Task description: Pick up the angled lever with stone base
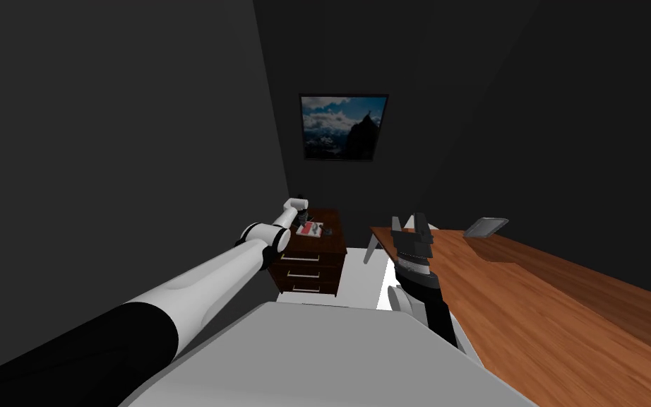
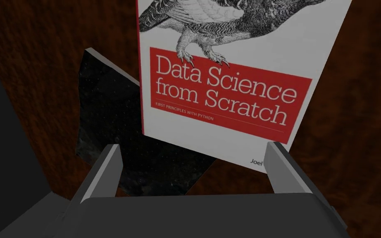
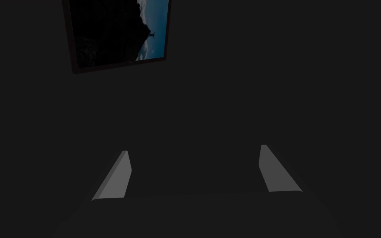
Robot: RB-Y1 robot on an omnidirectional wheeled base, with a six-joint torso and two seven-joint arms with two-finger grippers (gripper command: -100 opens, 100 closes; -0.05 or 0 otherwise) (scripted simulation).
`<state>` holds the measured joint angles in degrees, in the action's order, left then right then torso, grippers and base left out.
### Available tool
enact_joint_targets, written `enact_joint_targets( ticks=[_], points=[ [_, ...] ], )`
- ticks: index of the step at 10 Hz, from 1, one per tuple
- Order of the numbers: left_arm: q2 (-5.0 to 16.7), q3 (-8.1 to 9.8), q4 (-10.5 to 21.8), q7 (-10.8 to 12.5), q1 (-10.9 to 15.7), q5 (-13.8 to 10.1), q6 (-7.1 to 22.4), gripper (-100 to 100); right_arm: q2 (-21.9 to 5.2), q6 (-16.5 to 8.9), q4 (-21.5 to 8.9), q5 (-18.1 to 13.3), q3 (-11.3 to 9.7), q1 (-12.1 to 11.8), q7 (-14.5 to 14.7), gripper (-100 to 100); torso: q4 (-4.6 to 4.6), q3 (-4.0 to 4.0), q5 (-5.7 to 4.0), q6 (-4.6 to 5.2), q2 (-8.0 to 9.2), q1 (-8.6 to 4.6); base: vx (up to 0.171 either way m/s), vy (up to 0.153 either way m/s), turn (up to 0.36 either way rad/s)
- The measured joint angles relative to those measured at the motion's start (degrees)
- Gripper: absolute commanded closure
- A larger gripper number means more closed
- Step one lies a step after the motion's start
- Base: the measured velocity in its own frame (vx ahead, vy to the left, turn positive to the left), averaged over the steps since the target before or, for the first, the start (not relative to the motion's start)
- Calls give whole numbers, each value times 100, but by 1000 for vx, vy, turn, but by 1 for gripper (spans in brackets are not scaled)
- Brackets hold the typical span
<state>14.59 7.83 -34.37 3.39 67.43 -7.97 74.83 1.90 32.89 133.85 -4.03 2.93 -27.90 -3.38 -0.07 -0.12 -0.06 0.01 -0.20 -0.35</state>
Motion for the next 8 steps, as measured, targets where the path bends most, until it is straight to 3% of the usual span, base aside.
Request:
enact_joint_targets(
  ticks=[2,4,5,6,8],
  points=[
    [-26,30,27,-8,31,28,410,-100,0,0,0,0,0,0,0,0,0,0,-1,1,1,-4,53,-89,-4],
    [-10,75,316,-50,180,35,690,-100,0,0,0,0,0,0,0,0,0,0,-1,1,0,-3,54,-84,-9],
    [-21,85,484,-56,257,43,776,-100,0,0,0,0,0,0,0,0,0,1,0,1,4,2,38,-91,-25],
    [-37,106,904,-55,463,54,774,-100,0,0,0,0,0,0,0,0,1,3,-1,2,7,-4,36,-75,-12],
    [-45,121,894,-66,445,58,911,-100,0,0,0,0,0,1,0,0,2,8,3,-1,15,19,21,-40,-13]
  ],
)
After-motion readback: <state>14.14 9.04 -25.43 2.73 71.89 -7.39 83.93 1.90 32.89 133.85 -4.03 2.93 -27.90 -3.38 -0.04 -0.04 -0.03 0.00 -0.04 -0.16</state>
